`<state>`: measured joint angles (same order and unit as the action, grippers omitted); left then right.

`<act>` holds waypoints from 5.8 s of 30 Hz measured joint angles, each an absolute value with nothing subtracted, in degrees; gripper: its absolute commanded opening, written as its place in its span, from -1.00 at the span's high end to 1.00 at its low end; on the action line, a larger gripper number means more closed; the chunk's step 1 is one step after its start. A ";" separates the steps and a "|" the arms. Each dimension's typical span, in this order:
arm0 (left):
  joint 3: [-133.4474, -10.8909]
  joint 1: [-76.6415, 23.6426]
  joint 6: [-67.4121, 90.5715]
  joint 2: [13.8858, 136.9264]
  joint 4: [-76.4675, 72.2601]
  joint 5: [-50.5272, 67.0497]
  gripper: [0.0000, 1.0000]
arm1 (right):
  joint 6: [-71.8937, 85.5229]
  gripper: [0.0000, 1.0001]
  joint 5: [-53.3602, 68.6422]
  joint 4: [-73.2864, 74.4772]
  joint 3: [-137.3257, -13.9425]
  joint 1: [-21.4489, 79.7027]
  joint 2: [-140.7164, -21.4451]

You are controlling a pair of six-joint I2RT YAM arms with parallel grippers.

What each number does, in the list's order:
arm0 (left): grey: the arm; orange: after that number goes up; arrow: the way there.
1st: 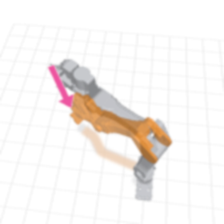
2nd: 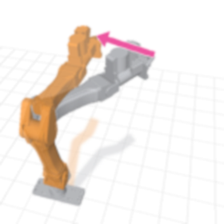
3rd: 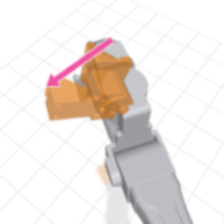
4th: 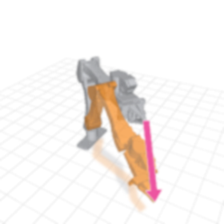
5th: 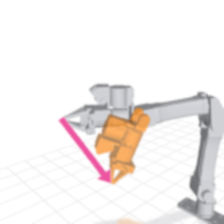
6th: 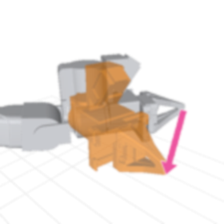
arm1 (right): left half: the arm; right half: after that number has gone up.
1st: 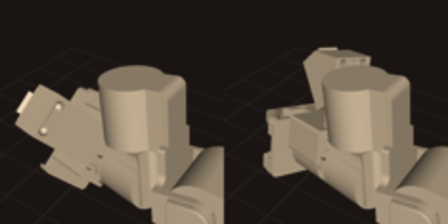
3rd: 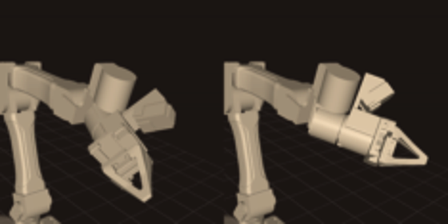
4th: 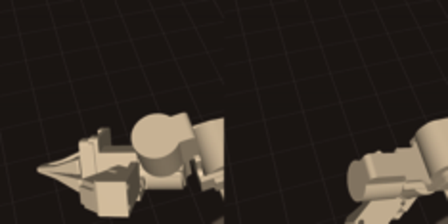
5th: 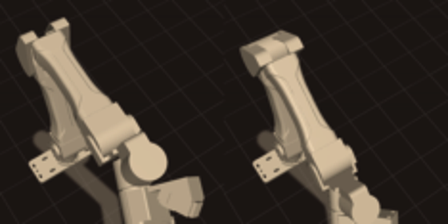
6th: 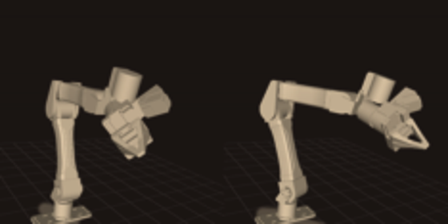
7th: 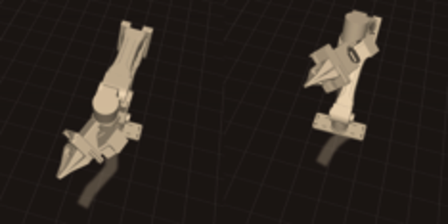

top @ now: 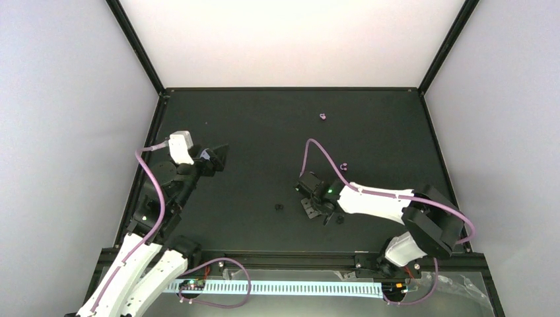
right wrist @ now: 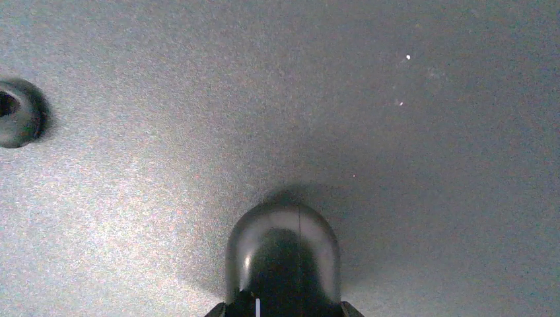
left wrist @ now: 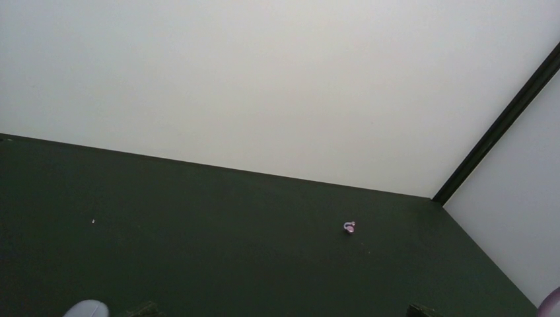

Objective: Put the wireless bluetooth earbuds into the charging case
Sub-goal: Move the charging case to the center of the board, then pick up the charging case at the center of the board.

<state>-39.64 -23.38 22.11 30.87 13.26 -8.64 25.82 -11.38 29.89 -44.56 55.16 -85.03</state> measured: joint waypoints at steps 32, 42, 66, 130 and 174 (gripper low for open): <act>-39.62 -23.38 22.11 33.52 13.23 -7.22 -0.98 | 22.63 0.13 -9.15 30.85 -44.21 55.59 -86.96; -39.62 -23.40 22.13 33.52 13.21 -6.20 -0.97 | 21.26 0.37 -7.73 30.02 -44.21 55.68 -85.10; -41.58 -28.88 25.71 40.80 7.99 35.07 -0.90 | -11.94 0.34 -34.24 29.02 -55.94 83.81 -61.93; -40.25 -44.71 36.84 53.01 -1.19 32.23 0.65 | -12.97 0.34 -39.40 24.43 -55.86 83.92 -61.93; -41.54 -44.64 17.12 43.83 -10.13 49.23 0.97 | 14.83 -0.09 16.73 12.19 -53.19 63.83 -44.34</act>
